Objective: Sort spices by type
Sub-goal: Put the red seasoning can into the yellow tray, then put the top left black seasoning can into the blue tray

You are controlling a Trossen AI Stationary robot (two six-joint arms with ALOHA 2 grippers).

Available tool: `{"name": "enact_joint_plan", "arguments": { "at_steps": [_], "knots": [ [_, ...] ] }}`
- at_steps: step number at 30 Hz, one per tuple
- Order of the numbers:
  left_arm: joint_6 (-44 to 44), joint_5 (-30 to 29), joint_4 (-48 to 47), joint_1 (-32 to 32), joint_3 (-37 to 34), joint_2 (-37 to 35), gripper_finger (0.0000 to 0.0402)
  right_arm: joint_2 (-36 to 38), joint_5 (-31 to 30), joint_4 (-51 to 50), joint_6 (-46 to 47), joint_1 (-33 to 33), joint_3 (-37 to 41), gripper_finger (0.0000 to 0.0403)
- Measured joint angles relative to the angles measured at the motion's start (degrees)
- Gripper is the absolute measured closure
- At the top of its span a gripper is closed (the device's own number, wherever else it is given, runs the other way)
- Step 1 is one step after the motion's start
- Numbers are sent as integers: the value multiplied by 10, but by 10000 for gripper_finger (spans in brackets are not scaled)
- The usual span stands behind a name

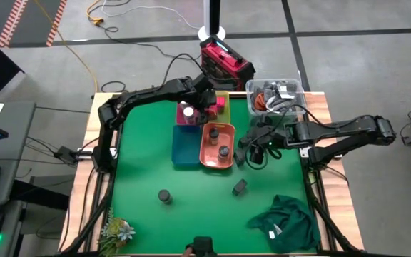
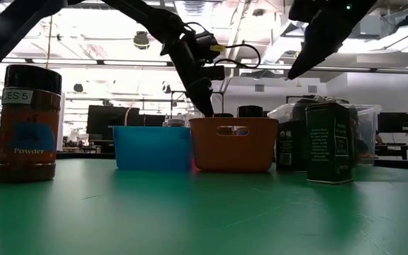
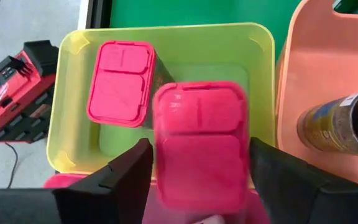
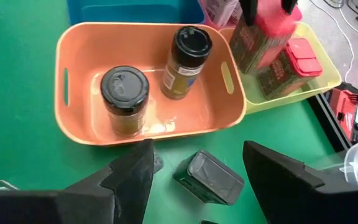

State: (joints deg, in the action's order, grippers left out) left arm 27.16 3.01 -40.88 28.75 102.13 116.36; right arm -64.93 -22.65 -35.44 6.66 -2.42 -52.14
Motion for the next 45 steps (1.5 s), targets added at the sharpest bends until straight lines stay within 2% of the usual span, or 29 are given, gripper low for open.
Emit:
{"name": "enact_joint_plan", "arguments": {
  "at_steps": [8,14,22,26,31,37,41,45],
  "knots": [
    [-15,-1,3,-5,0,0,124,0,0,3,0,-6,0,127],
    [-2,-37,-10,-15,31,-5,121,2,0,-3,1,-6,0,127],
    [5,-45,-23,-49,53,-58,121,5,0,-46,67,-8,1,127],
    [-17,-43,-5,-76,17,-108,121,5,0,-41,128,-13,8,127],
    [-34,-43,112,-124,-107,-194,120,-3,-17,-56,176,-14,9,127],
    [-61,-51,250,-182,-255,-297,120,-12,-5,-99,87,2,-12,127],
    [-96,-59,254,-219,-295,-339,120,-34,17,-102,-31,11,-29,127],
    [-123,-78,226,-256,-301,-358,120,-77,20,-109,-143,16,-38,127]
  ]
}}
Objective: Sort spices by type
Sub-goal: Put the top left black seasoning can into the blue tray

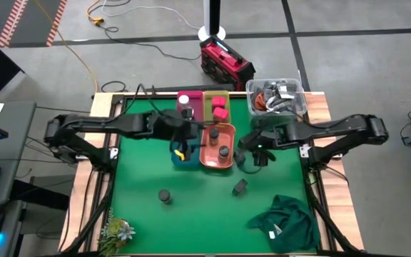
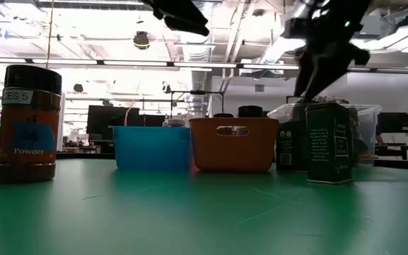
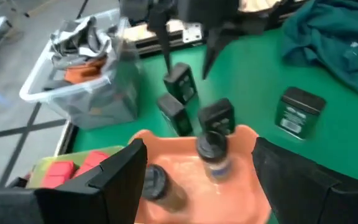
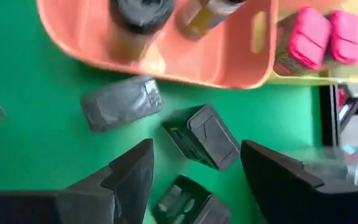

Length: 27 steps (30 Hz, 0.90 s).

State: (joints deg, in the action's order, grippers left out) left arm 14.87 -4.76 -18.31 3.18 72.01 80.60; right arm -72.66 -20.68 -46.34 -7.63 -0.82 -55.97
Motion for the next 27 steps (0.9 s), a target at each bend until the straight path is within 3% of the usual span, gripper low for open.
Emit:
{"name": "enact_joint_plan", "arguments": {
  "at_steps": [5,11,18,27],
  "knots": [
    [-20,-47,-47,-54,0,-5,120,-61,5,-22,-88,33,-29,127],
    [-48,-116,-138,-90,-1,-5,120,-129,63,-79,-138,72,-89,127],
    [-54,-127,-65,-103,-94,-34,120,-185,89,-108,-182,106,-123,127],
    [-101,-179,-44,-103,-196,-154,120,-239,90,-111,-194,121,-123,127]
  ]
}}
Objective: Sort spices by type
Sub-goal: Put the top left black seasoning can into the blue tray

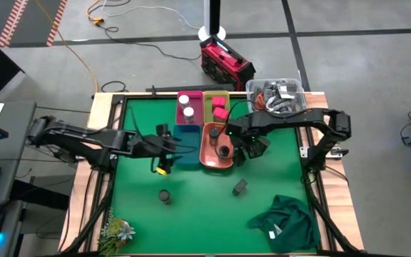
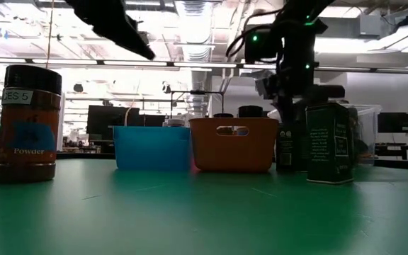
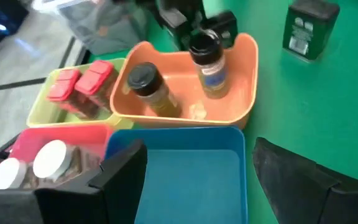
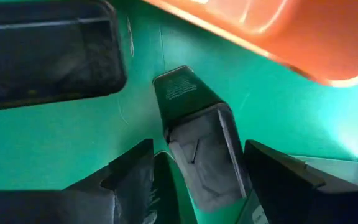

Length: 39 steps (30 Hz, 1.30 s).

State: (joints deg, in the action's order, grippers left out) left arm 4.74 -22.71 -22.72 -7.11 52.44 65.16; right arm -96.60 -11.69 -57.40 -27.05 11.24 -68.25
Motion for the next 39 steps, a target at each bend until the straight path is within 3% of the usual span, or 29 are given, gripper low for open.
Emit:
{"name": "enact_joint_plan", "arguments": {
  "at_steps": [5,13,20,28,33,39],
  "knots": [
    [-23,-15,6,0,-47,-72,120,-20,0,-4,0,0,0,149],
    [-40,-41,4,0,-79,-122,120,-5,0,-18,9,2,-4,254],
    [-37,-71,3,1,-79,-123,120,21,-5,-81,43,-3,-77,254],
    [-26,-88,10,1,-79,-122,120,37,-36,-111,66,-21,-186,227],
    [-9,-93,30,1,-79,-116,120,36,-35,-31,57,-36,-215,242],
    [-1,-96,63,1,-91,-116,120,35,-34,78,28,-50,-215,232]
  ]
}}
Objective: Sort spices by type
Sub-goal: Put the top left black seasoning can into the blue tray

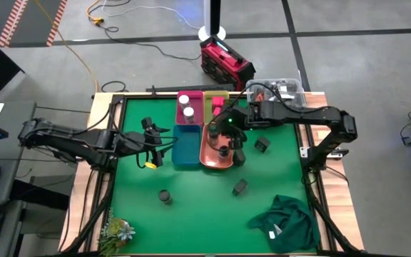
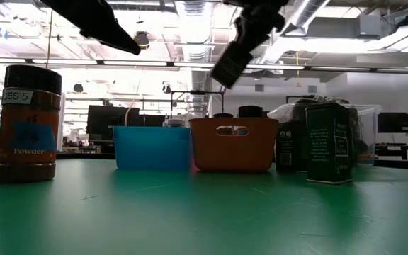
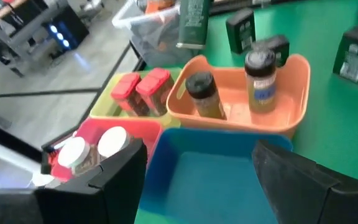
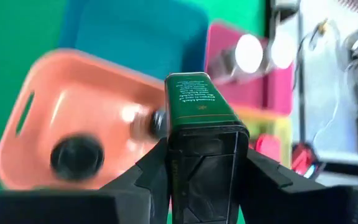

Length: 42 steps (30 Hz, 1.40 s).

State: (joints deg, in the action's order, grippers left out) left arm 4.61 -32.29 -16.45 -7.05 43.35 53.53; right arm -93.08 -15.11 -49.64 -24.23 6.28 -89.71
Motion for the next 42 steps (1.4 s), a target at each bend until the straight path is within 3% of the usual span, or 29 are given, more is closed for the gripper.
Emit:
{"name": "enact_joint_plan", "arguments": {
  "at_steps": [6,9,15,26,33,42],
  "knots": [
    [53,0,181,1,-95,1,120,0,34,86,-2,-6,0,231],
    [62,0,217,7,-108,0,120,-8,56,123,0,-9,0,233],
    [69,-1,216,8,-109,-15,120,-45,77,166,4,-17,-17,233],
    [19,-12,123,7,-109,-34,120,-206,79,109,1,-16,-183,234],
    [1,-13,65,4,-109,-77,120,-286,111,62,-2,-17,-260,231],
    [-28,-13,75,3,-165,-142,120,-320,111,46,20,-12,-309,230]
  ]
}}
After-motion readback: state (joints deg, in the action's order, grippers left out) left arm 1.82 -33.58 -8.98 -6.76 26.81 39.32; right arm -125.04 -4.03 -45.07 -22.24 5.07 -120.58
